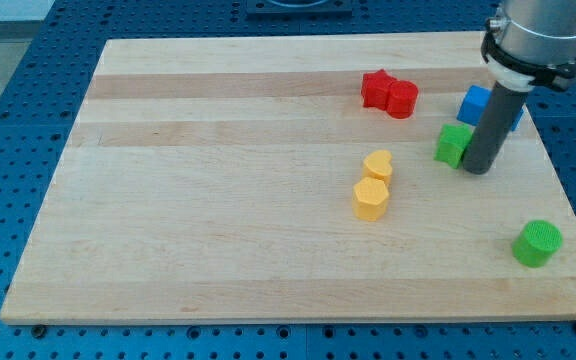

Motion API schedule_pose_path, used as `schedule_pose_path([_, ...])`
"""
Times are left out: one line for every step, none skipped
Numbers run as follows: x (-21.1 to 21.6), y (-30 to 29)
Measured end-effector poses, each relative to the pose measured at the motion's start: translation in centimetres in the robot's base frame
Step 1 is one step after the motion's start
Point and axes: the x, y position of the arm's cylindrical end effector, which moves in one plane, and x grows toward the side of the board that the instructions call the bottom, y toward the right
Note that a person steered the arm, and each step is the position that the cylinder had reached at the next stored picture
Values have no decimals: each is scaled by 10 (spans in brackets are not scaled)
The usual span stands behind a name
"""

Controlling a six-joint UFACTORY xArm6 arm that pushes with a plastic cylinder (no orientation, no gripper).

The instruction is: Move your arm to the bottom side of the green circle

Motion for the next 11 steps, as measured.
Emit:
schedule_pose_path([-22,-26])
schedule_pose_path([-54,-92])
schedule_pose_path([-73,-142])
schedule_pose_path([-63,-136])
schedule_pose_path([-51,-101])
schedule_pose_path([-44,-85])
schedule_pose_path([-42,-63])
schedule_pose_path([-28,-4])
schedule_pose_path([18,71])
schedule_pose_path([100,117])
schedule_pose_path([160,117])
